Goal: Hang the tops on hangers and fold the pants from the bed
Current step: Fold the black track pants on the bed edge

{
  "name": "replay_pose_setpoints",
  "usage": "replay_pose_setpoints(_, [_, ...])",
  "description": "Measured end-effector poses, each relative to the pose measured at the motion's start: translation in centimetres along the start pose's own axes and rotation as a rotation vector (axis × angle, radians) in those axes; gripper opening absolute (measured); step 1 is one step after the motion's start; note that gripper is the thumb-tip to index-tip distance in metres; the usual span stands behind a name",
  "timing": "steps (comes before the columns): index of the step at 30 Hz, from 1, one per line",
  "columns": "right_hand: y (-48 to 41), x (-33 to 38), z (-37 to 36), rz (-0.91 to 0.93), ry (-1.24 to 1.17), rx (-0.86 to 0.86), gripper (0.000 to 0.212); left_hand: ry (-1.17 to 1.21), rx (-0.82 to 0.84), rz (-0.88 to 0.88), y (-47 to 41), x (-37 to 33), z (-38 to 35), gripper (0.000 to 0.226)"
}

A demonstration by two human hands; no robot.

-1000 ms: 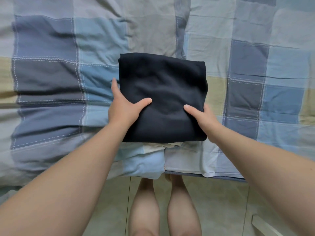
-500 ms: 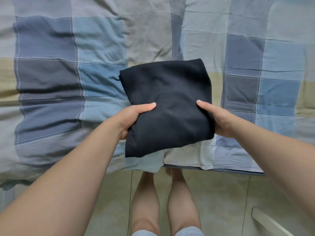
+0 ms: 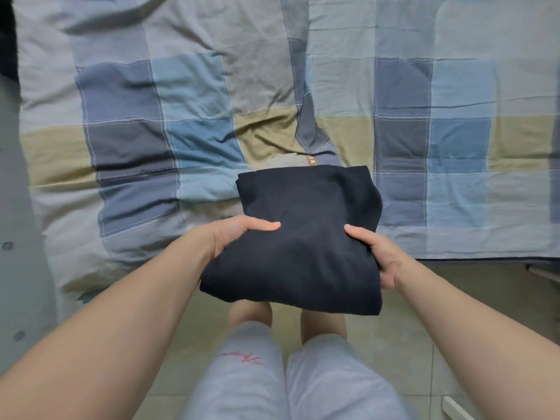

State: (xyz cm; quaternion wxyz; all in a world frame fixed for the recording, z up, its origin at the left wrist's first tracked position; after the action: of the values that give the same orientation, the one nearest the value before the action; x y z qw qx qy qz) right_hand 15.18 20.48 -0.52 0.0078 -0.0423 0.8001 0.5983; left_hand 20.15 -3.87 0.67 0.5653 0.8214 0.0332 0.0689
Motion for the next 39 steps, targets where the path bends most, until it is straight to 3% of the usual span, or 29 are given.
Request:
replay_pose_setpoints(3, [4.2, -0.9, 0.5, 0.086, -0.029, -0.076, 0.04, -0.124, -0.059, -0.054, 3.1, -0.3, -1.4, 0.068])
replay_pose_setpoints(7, [10.5, -0.7, 0.1, 0.296, -0.081, -0.165, 0.054, -0.252, -0.133, -0.29, 7.4, -2.5, -4.5, 0.047])
replay_pose_setpoints(9, [13.9, -0.2, 0.2, 0.456, -0.105, -0.223, 0.056, -0.275, -0.128, -0.362, 9.2, -3.4, -6.1, 0.051])
replay_pose_setpoints(19, [30.0, -4.0, 2.7, 0.96, -0.289, -0.357, 0.035, -0.512, -0.049, -0.631, 16.6, -6.0, -18.6, 0.052])
replay_pose_setpoints(25, [37.8, -13.8, 8.6, 1.116, -0.537, -0.451, 0.035, -0.72, 0.038, -0.606, 17.6, -1.8, -29.6, 0.073])
replay_pose_setpoints(39, [51.8, -46.4, 25.5, 1.398, -0.946, -0.736, 0.039, -1.112, 0.356, -0.726, 17.5, 22.6, -60.2, 0.039])
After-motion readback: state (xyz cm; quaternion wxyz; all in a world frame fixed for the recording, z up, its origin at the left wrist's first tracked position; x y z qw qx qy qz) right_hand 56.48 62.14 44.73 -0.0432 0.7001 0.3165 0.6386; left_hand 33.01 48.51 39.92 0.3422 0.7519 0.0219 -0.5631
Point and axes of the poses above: each hand's wrist, its own y-axis away from the middle knuckle, its own z-axis out of the back of the hand, x = y × z, the point moved 8 cm from there along -y, towards the middle knuckle, and after that the axes turned 1 degree about -y, right-handed, at the moved point
